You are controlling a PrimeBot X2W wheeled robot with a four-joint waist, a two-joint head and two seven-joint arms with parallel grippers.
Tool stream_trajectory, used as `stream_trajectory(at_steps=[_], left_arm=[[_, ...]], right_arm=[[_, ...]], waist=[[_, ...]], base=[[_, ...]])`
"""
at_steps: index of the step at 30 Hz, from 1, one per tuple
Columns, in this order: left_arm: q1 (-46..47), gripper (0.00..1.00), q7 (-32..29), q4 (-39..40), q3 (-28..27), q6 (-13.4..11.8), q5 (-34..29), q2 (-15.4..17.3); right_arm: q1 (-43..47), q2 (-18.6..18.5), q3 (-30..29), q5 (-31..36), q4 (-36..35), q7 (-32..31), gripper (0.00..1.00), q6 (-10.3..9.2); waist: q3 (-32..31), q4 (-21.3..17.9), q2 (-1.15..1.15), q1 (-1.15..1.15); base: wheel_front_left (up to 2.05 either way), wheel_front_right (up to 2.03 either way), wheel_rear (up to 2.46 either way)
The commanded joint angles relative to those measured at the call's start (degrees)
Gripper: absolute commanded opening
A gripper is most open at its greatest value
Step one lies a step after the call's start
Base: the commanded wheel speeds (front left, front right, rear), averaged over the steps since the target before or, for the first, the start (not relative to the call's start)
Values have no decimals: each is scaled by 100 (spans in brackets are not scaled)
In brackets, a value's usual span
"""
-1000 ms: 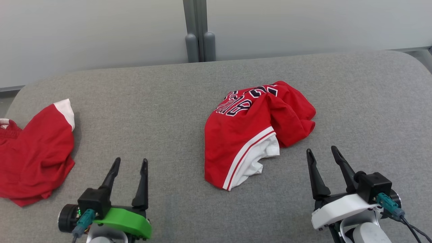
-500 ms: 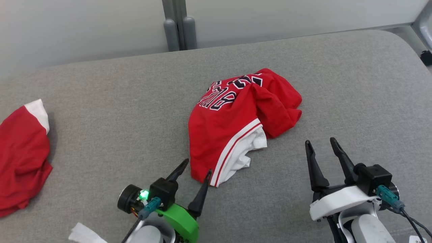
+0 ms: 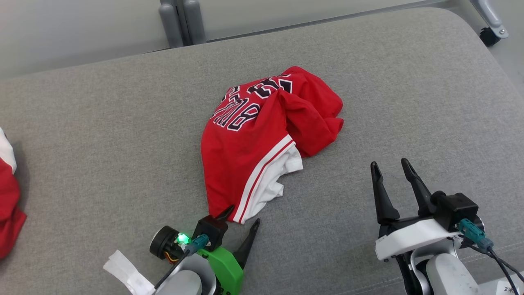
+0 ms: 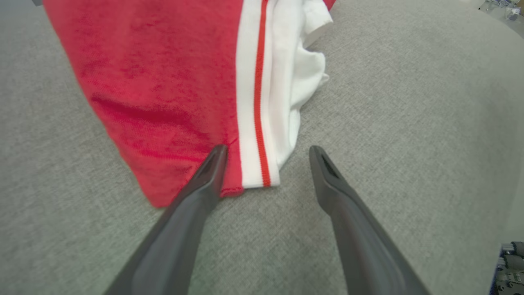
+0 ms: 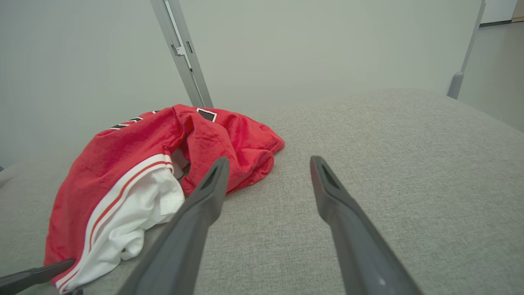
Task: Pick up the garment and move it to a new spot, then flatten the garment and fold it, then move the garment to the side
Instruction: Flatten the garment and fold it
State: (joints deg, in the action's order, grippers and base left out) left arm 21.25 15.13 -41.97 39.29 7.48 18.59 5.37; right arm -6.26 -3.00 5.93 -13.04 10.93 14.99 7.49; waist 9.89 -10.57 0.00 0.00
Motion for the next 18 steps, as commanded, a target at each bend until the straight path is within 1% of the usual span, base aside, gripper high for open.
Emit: stream_trajectory(at_steps=[1,2,3,4,8,12,14,18], left_arm=[[109,100,0,-132,60,-1,56,-15],[145,61,-2,-212,96,-1,87,-28],[192,11,-3,-284,121,-1,110,-40],[217,0,-4,-338,135,-1,128,-50],[317,0,-2,-344,37,-1,157,-81],[318,0,3,-23,-253,-16,194,-69],[223,0,3,230,-416,-42,170,0],[-30,0,3,778,-721,-93,70,243]], right_arm=[[-75,1,-18,-13,-26,27,100,0],[-77,1,-25,-12,-28,28,100,0],[-82,3,-35,-9,-33,28,100,0],[-80,5,-43,-7,-35,28,100,0],[-41,9,-101,1,-42,28,100,0],[37,7,-153,7,-48,27,100,0],[67,9,-163,-7,-40,27,100,0],[132,9,-169,-32,-22,24,100,0]], waist=[[58,-64,0,0],[62,-72,0,0],[64,-75,0,0],[61,-73,0,0],[21,3,0,0],[-47,172,0,0],[-83,273,0,0],[-175,502,0,0]], base=[[0,0,0],[0,0,0],[0,0,0],[0,0,0],[0,0,0],[0,0,0],[0,0,0],[0,0,0]])
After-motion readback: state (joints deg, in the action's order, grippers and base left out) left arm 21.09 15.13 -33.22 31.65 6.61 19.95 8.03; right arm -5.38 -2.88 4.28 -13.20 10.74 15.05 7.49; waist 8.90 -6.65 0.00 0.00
